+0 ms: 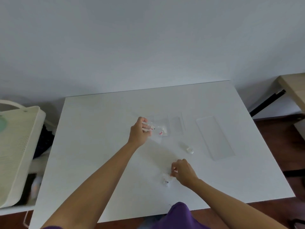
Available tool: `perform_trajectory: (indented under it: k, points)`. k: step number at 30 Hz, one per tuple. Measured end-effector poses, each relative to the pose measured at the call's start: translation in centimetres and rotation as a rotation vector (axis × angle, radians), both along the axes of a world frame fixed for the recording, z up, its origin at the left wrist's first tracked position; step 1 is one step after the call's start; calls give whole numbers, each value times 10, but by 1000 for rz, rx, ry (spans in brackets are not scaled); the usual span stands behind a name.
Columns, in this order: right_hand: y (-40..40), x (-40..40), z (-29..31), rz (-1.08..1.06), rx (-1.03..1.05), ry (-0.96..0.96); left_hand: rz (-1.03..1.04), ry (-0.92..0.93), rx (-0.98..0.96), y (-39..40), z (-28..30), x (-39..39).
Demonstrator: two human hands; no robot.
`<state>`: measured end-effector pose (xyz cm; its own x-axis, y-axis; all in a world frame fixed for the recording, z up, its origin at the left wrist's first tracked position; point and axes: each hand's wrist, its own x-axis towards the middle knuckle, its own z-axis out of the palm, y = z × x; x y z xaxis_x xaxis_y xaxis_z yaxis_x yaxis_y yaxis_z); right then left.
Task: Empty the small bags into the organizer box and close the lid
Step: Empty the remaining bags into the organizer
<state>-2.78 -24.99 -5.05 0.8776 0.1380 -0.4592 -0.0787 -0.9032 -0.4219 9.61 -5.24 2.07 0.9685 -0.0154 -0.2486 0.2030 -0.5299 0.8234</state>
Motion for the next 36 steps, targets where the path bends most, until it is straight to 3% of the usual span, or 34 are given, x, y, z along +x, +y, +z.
perform_trajectory:
  k: [7,12,18,26,36]
  points:
    - [-29,11,26,-386,337,-24,1,-125,7,-30,3,26]
    - [-64,21,43,-542,415,-104,-56,-151,8,-66,-3,56]
    - [-87,30,55,-707,498,-159,-271,-129,137,-95,-16,76]
    - [-110,31,62,-782,527,-175,-458,-135,351,-112,-29,84]
    - [-116,37,58,-786,532,-189,-599,-268,699,-116,-55,77]
